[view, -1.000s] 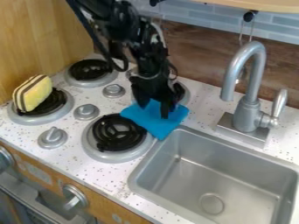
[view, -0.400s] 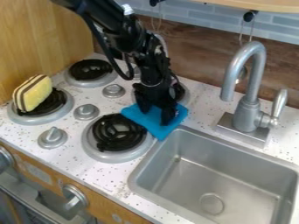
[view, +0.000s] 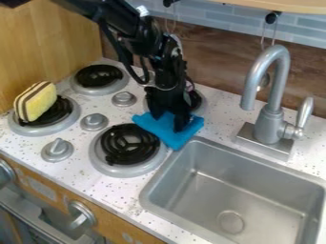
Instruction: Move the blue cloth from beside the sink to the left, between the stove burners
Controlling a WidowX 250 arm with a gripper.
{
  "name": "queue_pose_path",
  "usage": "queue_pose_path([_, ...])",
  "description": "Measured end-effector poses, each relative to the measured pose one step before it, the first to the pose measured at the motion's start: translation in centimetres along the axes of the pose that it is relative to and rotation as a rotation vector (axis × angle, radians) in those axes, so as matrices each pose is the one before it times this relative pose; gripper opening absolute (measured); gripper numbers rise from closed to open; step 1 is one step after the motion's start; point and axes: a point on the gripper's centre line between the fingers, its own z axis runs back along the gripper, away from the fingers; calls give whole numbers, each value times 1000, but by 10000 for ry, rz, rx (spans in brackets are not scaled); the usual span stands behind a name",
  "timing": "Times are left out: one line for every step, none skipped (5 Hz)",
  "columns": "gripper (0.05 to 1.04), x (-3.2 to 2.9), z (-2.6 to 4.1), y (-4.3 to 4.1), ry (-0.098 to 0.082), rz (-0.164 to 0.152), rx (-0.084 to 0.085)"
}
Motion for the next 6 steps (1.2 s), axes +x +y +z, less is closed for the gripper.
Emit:
queue_pose_path([1010, -144, 406, 2745, 140, 634, 320])
queue_pose_path([1010, -1674, -153, 3324, 605, 809, 283])
queue_pose_path([1010, -1007, 73, 2014, 441, 568, 290])
queue_pose_path([1010, -671, -146, 1892, 252, 404, 292])
queue_pose_path([1009, -107, -1242, 2036, 293, 382, 273])
queue_pose_path([1007, 1228, -670, 1068, -43, 243, 292])
